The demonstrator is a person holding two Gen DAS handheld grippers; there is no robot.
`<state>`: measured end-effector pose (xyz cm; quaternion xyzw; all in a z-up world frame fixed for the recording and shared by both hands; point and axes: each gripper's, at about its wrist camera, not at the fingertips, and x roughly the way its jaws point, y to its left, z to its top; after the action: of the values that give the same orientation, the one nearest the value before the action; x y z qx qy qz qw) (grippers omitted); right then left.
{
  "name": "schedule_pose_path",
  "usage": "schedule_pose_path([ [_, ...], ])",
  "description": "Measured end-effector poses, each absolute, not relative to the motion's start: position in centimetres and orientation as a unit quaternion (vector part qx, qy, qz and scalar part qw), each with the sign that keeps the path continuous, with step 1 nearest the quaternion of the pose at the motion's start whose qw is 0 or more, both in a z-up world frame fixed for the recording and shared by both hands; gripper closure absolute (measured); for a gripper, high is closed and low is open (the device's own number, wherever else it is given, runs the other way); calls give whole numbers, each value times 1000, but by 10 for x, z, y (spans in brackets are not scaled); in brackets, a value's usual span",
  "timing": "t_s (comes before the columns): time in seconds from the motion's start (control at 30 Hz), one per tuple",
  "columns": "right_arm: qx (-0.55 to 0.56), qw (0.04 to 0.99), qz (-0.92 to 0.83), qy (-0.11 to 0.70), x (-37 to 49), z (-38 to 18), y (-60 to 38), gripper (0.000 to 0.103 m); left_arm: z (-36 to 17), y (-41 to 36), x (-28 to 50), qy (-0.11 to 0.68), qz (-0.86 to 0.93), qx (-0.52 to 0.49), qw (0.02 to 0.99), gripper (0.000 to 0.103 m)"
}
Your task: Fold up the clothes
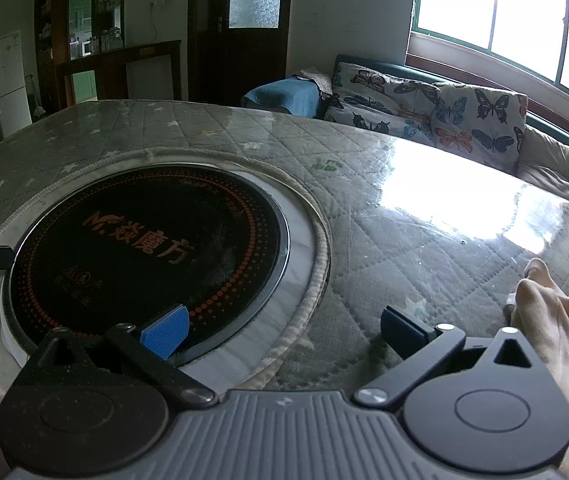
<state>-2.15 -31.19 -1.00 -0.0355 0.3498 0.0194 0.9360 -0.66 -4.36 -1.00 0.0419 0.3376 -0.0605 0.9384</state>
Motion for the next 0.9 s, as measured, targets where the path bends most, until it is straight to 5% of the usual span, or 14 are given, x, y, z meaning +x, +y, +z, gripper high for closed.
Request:
schedule_pose_path([
  [0.9, -35, 936, 21, 351, -22, -9, -316, 0, -9, -41, -6, 339, -61, 41, 938, 0],
])
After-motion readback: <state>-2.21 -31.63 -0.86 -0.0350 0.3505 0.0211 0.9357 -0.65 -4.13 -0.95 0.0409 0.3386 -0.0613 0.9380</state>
